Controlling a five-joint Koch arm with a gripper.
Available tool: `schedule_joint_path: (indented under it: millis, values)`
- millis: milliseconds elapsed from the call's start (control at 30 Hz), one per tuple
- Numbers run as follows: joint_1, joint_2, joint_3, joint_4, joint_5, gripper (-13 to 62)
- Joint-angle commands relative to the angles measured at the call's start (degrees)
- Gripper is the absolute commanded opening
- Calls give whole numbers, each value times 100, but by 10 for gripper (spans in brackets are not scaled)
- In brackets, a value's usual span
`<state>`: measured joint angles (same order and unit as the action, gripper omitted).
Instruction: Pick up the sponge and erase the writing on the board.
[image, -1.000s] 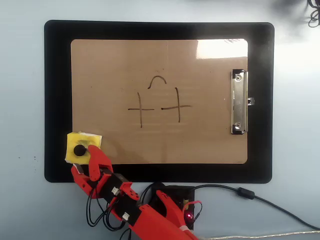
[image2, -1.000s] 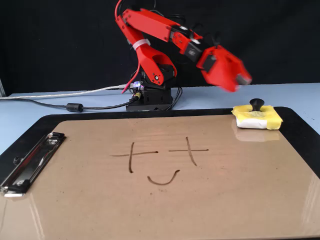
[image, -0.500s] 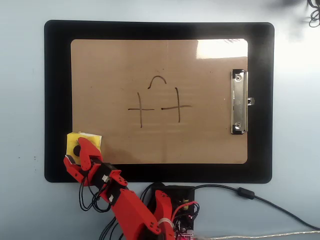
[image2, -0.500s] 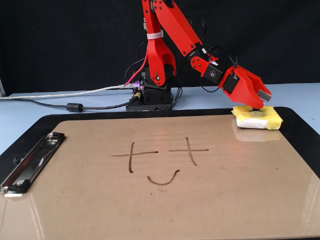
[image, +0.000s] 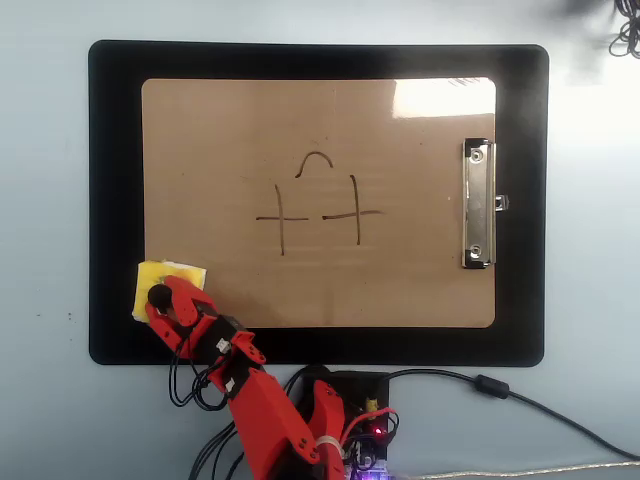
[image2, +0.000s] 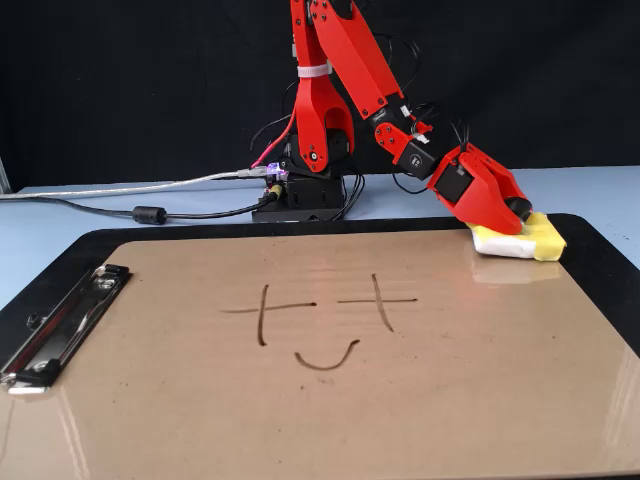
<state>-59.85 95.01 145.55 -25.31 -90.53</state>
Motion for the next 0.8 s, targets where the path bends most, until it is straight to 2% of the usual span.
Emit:
schedule_joint_path:
  millis: [0,133,233,300,400,500,600,667,767]
  values:
    - [123,193,-18,-563,-26,-79]
    - [580,1635,79,246,-360,-79]
    - [2118,3340,44,2742,-316,-79]
    - [3683,3990,-316,4324,562,-79]
    - [6126,3867,-712,4711,2259,-80]
    - [7427,3480,-694,4693,2294,-80]
    - [7893,3419,-439,4605,2188,-79]
    - [7901,3419,123,4192,1582,-79]
    - [7840,3243,1037,2373,738,-79]
